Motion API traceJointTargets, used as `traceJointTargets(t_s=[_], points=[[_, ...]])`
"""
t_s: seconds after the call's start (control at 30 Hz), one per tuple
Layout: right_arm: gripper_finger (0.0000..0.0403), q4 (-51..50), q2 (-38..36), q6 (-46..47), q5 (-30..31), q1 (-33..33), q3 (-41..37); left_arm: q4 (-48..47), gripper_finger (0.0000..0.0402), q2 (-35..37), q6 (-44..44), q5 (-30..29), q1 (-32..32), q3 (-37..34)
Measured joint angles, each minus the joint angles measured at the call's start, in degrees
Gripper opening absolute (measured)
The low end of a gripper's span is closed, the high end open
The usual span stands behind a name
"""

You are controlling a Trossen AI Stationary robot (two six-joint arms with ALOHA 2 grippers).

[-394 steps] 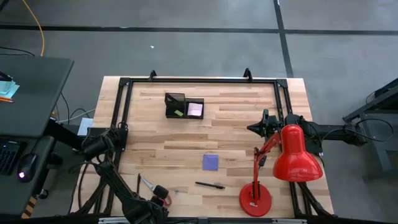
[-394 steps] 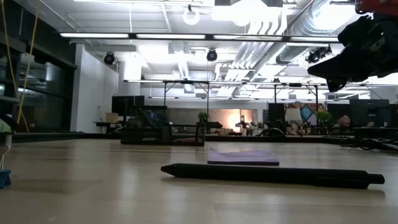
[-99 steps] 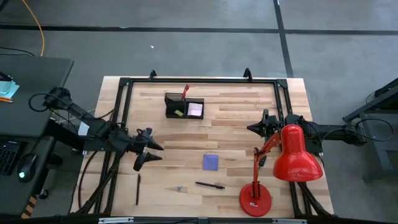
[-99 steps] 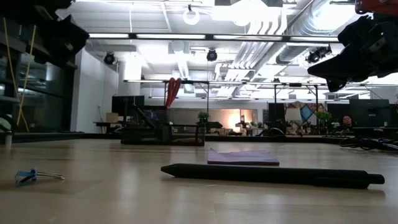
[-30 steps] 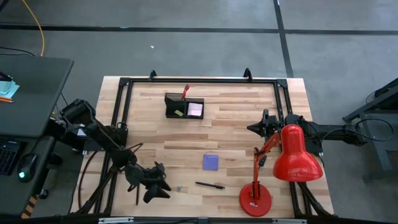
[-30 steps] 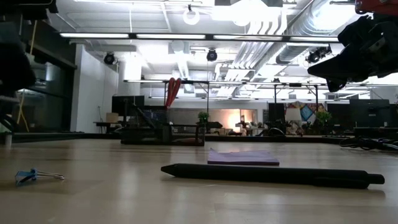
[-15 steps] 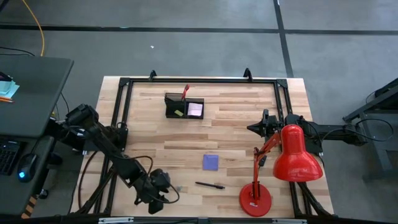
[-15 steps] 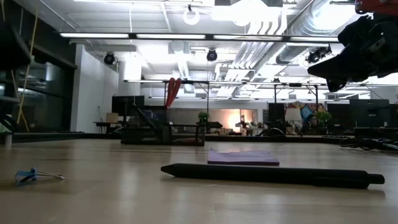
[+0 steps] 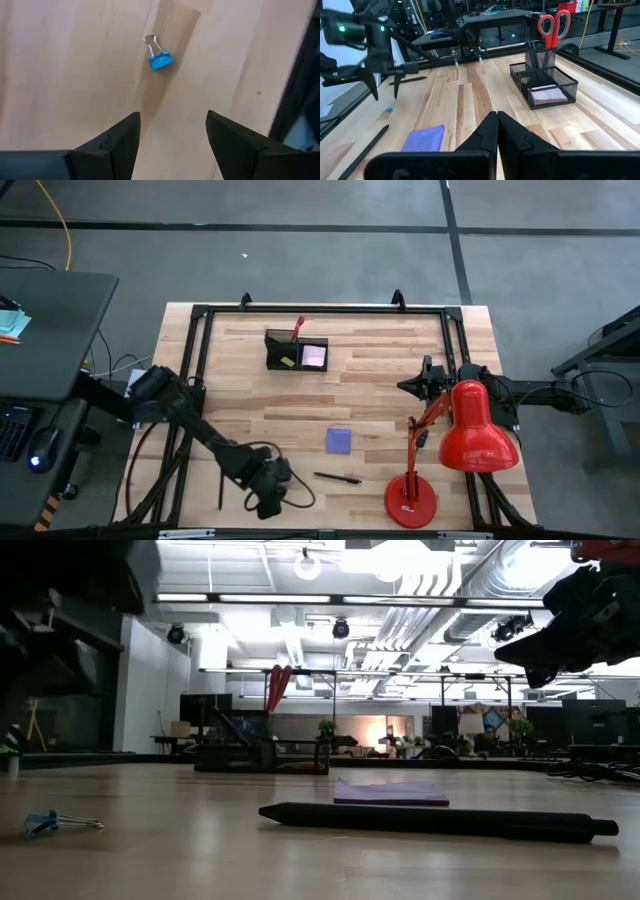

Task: Pick and place office supplies into organizer
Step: Put the blue binder clip into the black desk organizer

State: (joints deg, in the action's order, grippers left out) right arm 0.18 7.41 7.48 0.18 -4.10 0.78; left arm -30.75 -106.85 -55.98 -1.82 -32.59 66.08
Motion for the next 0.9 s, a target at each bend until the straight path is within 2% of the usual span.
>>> traceJointTargets(t_s=[0.13, 0.37, 0.63, 0.83, 0.9], points=[[0.0, -0.06, 0.12, 0.01, 0.02, 0.0, 0.0, -1.67, 0.0211, -3.21, 0.21, 2.68, 2.07, 3.15], [0.0, -0.04, 0.0, 0.01, 0.01, 0.0, 0.0, -5.04, 0.0211, -5.86, 4.3, 3.32, 4.64, 9.43], [0.0, -0.08, 0.08, 0.01, 0.01, 0.0, 0.0, -10.17, 0.0211, -6.01, 1.96, -2.64, 3.95, 14.73], [0.0, -0.12, 0.03, 0.01, 0.01, 0.02, 0.0, -14.45, 0.0211, -5.99, 2.64, -4.01, 4.51, 16.59], [0.0, -0.12, 0.03, 0.01, 0.01, 0.01, 0.0, -15.82, 0.0211, -5.99, 1.12, -6.5, 4.46, 16.77]])
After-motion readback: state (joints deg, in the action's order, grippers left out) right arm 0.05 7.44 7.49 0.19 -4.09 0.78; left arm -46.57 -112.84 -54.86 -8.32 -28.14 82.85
